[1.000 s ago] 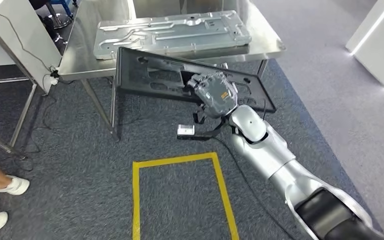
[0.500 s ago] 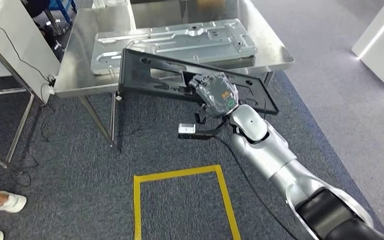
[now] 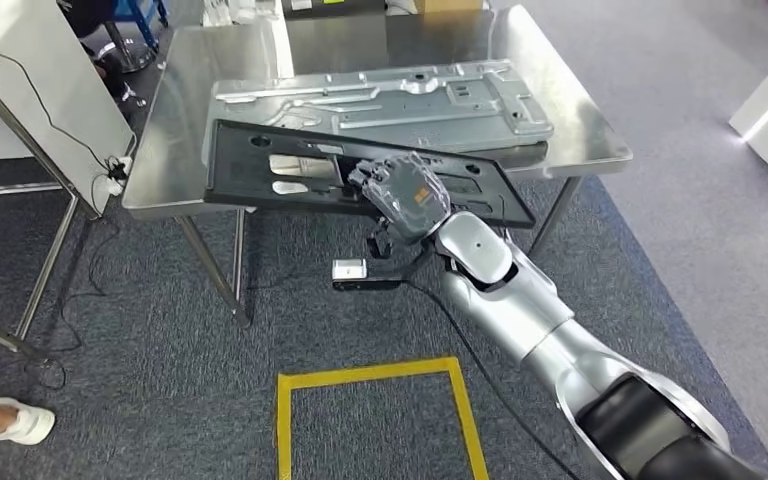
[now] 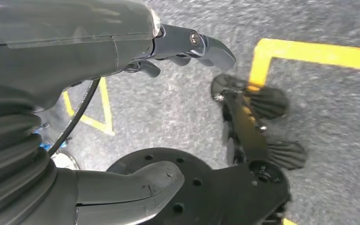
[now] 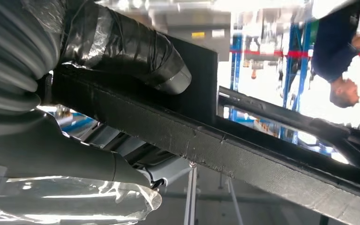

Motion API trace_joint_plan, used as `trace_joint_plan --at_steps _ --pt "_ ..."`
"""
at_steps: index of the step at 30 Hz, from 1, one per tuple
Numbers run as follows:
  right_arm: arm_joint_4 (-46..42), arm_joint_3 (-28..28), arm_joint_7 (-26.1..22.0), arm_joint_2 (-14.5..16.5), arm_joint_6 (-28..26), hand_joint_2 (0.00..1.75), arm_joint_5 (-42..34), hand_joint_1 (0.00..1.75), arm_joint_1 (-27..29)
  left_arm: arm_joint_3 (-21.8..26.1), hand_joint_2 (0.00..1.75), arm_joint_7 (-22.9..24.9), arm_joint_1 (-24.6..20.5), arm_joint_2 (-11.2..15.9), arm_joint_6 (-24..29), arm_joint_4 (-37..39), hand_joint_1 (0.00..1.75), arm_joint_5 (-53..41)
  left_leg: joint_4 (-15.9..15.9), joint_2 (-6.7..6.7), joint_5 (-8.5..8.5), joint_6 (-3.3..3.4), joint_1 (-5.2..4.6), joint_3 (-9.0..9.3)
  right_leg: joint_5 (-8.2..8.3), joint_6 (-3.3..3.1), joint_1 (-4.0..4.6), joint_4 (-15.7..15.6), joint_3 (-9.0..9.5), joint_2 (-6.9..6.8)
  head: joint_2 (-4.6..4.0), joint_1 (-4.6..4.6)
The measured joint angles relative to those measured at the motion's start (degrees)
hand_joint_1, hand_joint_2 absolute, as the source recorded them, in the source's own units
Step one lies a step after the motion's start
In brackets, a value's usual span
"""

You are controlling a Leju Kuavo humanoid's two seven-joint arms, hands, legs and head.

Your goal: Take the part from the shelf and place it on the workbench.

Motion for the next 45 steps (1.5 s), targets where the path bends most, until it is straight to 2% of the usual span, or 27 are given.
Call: trace_joint_plan --at_steps 1,3,5,8,9,10,11,13,15,17,20,22,24,25,26,28,29,30,32,35,37,39,40,41,43,44,45 --pt "0.07 0.25 0.11 0.16 0.35 1.75 0.14 1.75 -0.13 0.02 1.75 -0.02 0.02 -0.12 -0.05 -0.04 0.00 -0.12 0.09 -0.03 -0.27 -0.29 -0.04 0.27 1.31 -0.27 0.19 -1.08 0.03 0.11 0.00 -0.01" --pt "0.05 0.64 0.30 0.62 0.93 1.75 0.38 1.75 -0.65 0.04 1.75 -0.04 0.01 -0.06 -0.12 -0.15 0.00 -0.35 0.26 0.05 -0.46 -0.93 -0.09 0.57 0.87 -0.64 0.00 -1.52 0.82 0.19 0.00 -0.01" --pt "-0.09 0.86 0.43 0.98 1.37 1.75 0.66 1.75 -1.51 0.06 1.75 -0.07 -0.01 -0.02 -0.19 -0.25 0.00 -0.50 3.02 0.28 -0.93 -1.59 -0.07 -0.33 0.36 -1.25 -0.41 -1.89 1.99 0.23 0.00 0.01" --pt "-0.21 1.24 0.47 1.32 1.95 1.75 0.98 1.75 -2.39 0.14 1.75 -0.17 -0.21 -0.04 -0.34 -0.39 0.00 -0.59 12.97 0.69 -4.65 -2.64 0.52 -6.28 -0.79 -1.64 -0.64 -2.01 3.52 0.20 0.00 0.00" --pt "-0.21 1.40 0.46 1.36 2.17 1.75 1.03 1.75 -2.42 0.19 1.75 -0.20 -0.18 -0.04 -0.39 -0.45 0.00 -0.63 15.26 0.80 -5.76 -2.90 0.73 -8.16 -1.27 -1.59 -0.65 -1.99 4.05 0.19 0.00 -0.01" --pt "-0.21 1.56 0.47 1.38 2.36 1.75 1.05 1.75 -2.42 0.24 1.75 -0.22 -0.10 -0.03 -0.43 -0.51 0.00 -0.68 15.71 0.88 -5.74 -3.07 0.87 -9.25 -1.75 -1.50 -0.68 -1.94 4.61 0.19 0.00 -0.01" --pt "-0.21 1.69 0.47 1.40 2.47 1.75 1.06 1.75 -2.44 0.27 1.75 -0.23 -0.01 -0.01 -0.46 -0.54 0.00 -0.71 14.15 0.95 -4.27 -3.16 0.96 -9.40 -2.23 -1.38 -0.72 -1.89 5.22 0.20 0.00 -0.01" --pt "-0.24 1.85 0.50 1.47 2.49 1.75 1.06 1.75 -2.58 0.32 1.75 -0.24 0.16 0.03 -0.52 -0.60 0.00 -0.76 6.77 1.00 1.48 -2.96 1.02 -7.53 -3.09 -1.05 -0.78 -1.82 6.40 0.21 0.00 -0.01" --pt "-0.30 1.96 0.54 1.51 2.50 1.75 1.07 1.75 -2.80 0.36 1.75 -0.27 0.16 0.05 -0.60 -0.63 0.00 -0.90 1.27 1.09 4.20 -2.44 0.76 -5.86 -3.68 -0.54 -0.72 -1.77 6.98 0.27 0.00 -0.01" --pt "-0.34 2.04 0.58 1.51 2.51 1.75 1.08 1.75 -2.94 0.38 1.75 -0.33 0.19 0.05 -0.68 -0.66 0.00 -1.04 0.40 1.10 4.12 -1.77 0.43 -5.56 -4.07 0.16 -0.68 -1.80 7.05 0.34 0.00 -0.01" --pt "-0.36 2.04 0.66 1.50 2.50 1.75 1.08 1.75 -3.10 0.42 1.75 -0.37 0.38 0.02 -0.73 -0.70 0.00 -1.08 -0.32 1.08 5.04 -0.68 0.78 -4.77 -5.30 1.12 -0.65 -0.21 6.58 0.26 0.00 0.01" --pt "-0.36 2.04 0.74 1.44 2.51 1.75 1.11 1.75 -3.19 0.52 1.75 -0.39 0.41 -0.01 -0.73 -0.75 0.00 -1.12 -0.66 1.16 4.91 -0.16 0.86 -4.25 -8.17 1.47 -0.75 5.92 3.47 0.17 0.00 0.01" --pt "-0.35 2.05 0.84 1.19 2.58 1.75 1.22 1.75 -2.89 0.70 1.75 -0.45 0.40 0.01 -0.66 -0.91 0.00 -1.18 -0.64 1.16 4.42 0.11 0.80 -3.86 -10.61 1.66 -0.80 13.41 -1.09 0.13 0.00 0.01" --pt "-0.34 2.05 0.91 1.04 2.64 1.75 1.28 1.75 -2.64 0.81 1.75 -0.49 0.41 0.01 -0.61 -0.99 0.00 -1.23 -0.63 1.12 4.11 0.13 0.78 -3.54 -10.34 1.69 -0.81 15.04 -2.47 0.13 0.00 0.01" --pt "-0.34 2.06 0.98 0.86 2.70 1.75 1.33 1.75 -2.44 0.90 1.75 -0.51 0.44 0.01 -0.57 -1.05 0.00 -1.28 -0.59 1.06 3.76 0.08 0.76 -3.11 -8.75 1.64 -0.82 14.26 -2.68 0.11 0.00 0.01" --pt "-0.35 2.04 1.21 0.45 2.79 1.75 1.37 1.75 -2.32 1.08 1.75 -0.52 0.53 -0.02 -0.50 -1.08 0.00 -1.52 -0.46 0.95 2.84 -0.15 0.74 -2.13 -3.46 1.22 -0.76 7.01 -0.22 0.05 0.00 0.01" --pt "-0.36 2.02 1.33 0.21 2.79 1.75 1.38 1.75 -2.37 1.15 1.75 -0.52 0.56 -0.05 -0.45 -1.08 0.00 -1.68 -0.31 0.92 2.33 -0.40 0.61 -1.77 -1.62 0.91 -0.62 3.07 1.39 0.01 0.00 0.02" --pt "-0.36 1.99 1.44 0.02 2.75 1.75 1.40 1.75 -2.40 1.21 1.75 -0.53 0.57 -0.09 -0.37 -1.09 0.00 -1.88 -0.25 0.90 1.91 -0.67 0.52 -1.54 -0.70 0.61 -0.50 0.42 2.50 -0.02 0.00 0.00" --pt "-0.37 1.90 1.52 -0.40 2.62 1.75 1.46 1.75 -2.39 1.25 1.75 -0.55 0.46 -0.12 -0.19 -1.09 0.00 -2.22 -0.25 0.92 1.36 -1.29 0.36 -1.32 -1.09 0.07 -0.24 -1.06 3.19 0.05 0.00 -0.01" --pt "-0.51 1.60 1.52 -1.11 2.45 1.75 1.52 1.75 -2.30 1.26 1.75 -0.60 0.32 -0.04 -0.08 -1.23 0.00 -2.40 0.90 1.00 0.16 -2.20 0.42 -1.37 -1.59 -0.76 -0.70 -1.68 4.04 0.20 0.00 -0.01" --pt "-0.66 1.47 1.52 -1.37 2.38 1.75 1.52 1.75 -2.33 1.26 1.75 -0.64 0.31 -0.03 -0.02 -1.37 0.00 -2.44 6.67 1.04 -2.26 -2.89 0.68 -4.33 -2.10 -1.31 -0.93 -2.03 4.91 0.20 0.00 -0.02" --pt "-0.67 1.46 1.49 -1.50 2.35 1.75 1.52 1.75 -2.16 1.26 1.75 -0.70 0.26 -0.06 -0.02 -1.37 0.00 -2.47 14.20 1.06 -4.37 -3.42 0.94 -9.17 -2.82 -1.51 -0.92 -2.00 5.53 0.20 0.00 -0.03" --pt "-0.66 1.47 1.44 -1.59 2.34 1.75 1.51 1.75 -1.98 1.26 1.75 -0.75 0.27 -0.07 -0.02 -1.37 0.00 -2.49 16.10 1.06 -4.09 -3.57 1.02 -10.88 -3.25 -1.48 -0.91 -1.96 5.95 0.22 0.00 -0.04" --pt "-0.65 1.47 1.38 -1.72 2.33 1.75 1.48 1.75 -1.82 1.27 1.75 -0.82 0.31 -0.08 -0.02 -1.37 0.00 -2.50 15.83 1.07 -2.64 -3.61 1.05 -11.55 -3.71 -1.39 -0.91 -1.90 6.47 0.24 0.00 -0.03" --pt "-0.66 1.45 1.28 -2.02 2.27 1.75 1.35 1.75 -1.71 1.30 1.75 -0.95 0.40 -0.08 0.01 -1.38 0.00 -2.50 9.42 1.07 2.90 -3.31 1.05 -10.06 -4.82 -1.09 -0.92 -1.82 7.79 0.27 0.00 -0.03" --pt "-0.64 1.44 1.27 -2.19 2.23 1.75 1.27 1.75 -1.75 1.32 1.75 -0.98 0.42 -0.08 0.04 -1.38 0.00 -2.50 5.84 1.07 4.98 -3.00 0.88 -8.77 -5.33 -0.86 -0.85 -1.81 8.33 0.27 0.00 -0.03" --pt "-0.63 1.42 1.22 -2.34 2.19 1.75 1.22 1.75 -1.82 1.34 1.75 -1.00 0.40 -0.09 0.09 -1.38 0.00 -2.50 2.77 1.09 6.07 -2.59 0.71 -7.55 -5.73 -0.58 -0.81 -1.81 8.65 0.30 0.00 -0.03"
